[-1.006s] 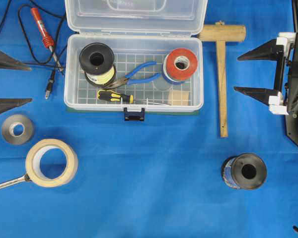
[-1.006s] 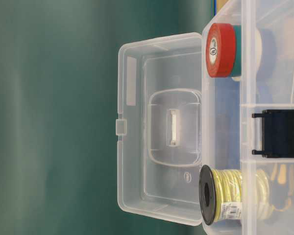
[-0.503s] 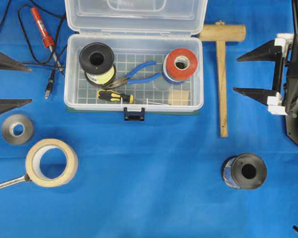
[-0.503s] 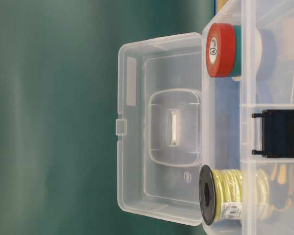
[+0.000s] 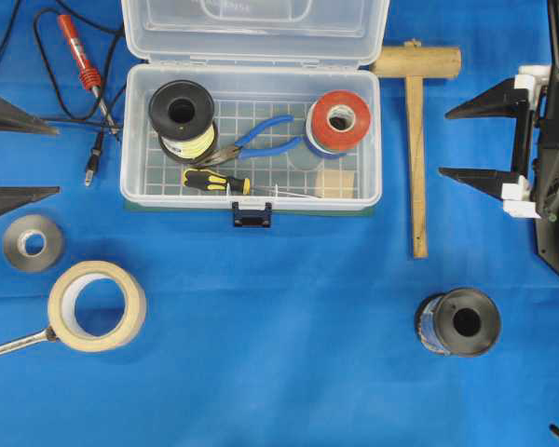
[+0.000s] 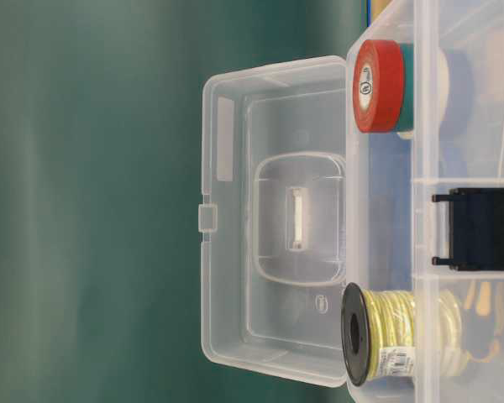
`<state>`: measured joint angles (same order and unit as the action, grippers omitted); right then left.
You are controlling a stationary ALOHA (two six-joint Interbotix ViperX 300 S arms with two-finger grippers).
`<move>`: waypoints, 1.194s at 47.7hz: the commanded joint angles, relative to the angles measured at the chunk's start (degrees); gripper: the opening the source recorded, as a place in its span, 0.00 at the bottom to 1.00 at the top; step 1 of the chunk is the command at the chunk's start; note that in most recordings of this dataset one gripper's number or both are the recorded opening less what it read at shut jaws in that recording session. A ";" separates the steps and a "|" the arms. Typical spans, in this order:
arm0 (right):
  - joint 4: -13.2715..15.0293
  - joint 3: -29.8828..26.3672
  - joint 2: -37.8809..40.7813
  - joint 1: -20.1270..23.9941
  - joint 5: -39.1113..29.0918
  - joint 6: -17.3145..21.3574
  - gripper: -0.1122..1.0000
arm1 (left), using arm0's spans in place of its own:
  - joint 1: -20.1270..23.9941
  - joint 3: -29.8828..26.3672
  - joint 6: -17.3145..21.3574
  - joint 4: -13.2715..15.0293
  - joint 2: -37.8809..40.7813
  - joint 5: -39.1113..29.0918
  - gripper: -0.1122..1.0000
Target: Open the tool box with both arms.
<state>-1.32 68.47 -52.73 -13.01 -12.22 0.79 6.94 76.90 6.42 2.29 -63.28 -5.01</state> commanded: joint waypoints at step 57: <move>-0.18 0.53 -1.49 1.49 0.26 0.00 0.87 | -0.09 -0.35 -0.09 0.00 0.18 0.44 0.88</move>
<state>-1.41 69.61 -54.40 -11.78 -12.22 0.79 6.94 77.17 6.42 2.29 -63.28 -5.01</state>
